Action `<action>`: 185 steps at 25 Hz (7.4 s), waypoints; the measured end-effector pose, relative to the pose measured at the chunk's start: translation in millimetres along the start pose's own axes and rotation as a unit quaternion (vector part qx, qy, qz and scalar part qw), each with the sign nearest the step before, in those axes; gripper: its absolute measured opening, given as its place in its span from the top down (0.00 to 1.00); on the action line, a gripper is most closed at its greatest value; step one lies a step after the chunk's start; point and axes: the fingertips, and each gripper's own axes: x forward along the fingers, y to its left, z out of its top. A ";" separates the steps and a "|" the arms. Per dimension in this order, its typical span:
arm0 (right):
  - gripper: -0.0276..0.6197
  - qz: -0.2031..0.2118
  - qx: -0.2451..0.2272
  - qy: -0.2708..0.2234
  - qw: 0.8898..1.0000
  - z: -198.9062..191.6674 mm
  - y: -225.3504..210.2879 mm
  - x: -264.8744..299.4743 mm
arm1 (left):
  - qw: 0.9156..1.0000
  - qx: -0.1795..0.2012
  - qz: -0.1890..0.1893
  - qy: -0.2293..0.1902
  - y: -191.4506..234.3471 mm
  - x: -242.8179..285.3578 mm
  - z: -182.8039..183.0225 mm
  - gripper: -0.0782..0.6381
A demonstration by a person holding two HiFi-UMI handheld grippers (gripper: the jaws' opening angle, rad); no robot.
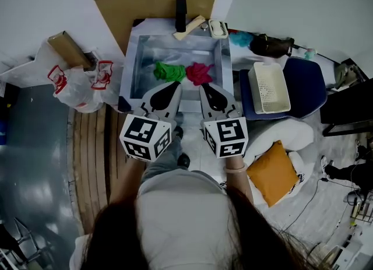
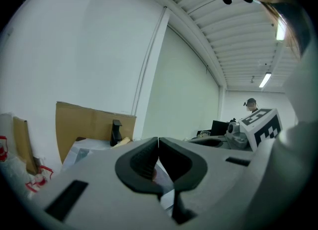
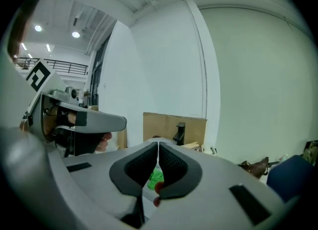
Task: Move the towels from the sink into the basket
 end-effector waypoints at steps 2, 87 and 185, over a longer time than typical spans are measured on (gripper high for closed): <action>0.91 -0.003 0.001 0.007 1.000 -2.7 -4.3 11.8 | 1.000 -0.003 -0.003 0.002 9.7 8.7 0.3 0.88; 0.75 -0.062 0.188 0.391 0.899 -310.9 -119.9 242.6 | 0.991 -0.065 -0.071 0.094 145.4 196.7 -58.6 0.88; 0.77 -0.158 0.128 0.215 0.955 -273.6 -469.4 -65.3 | 0.987 0.010 -0.138 0.086 -226.1 357.1 -56.7 0.88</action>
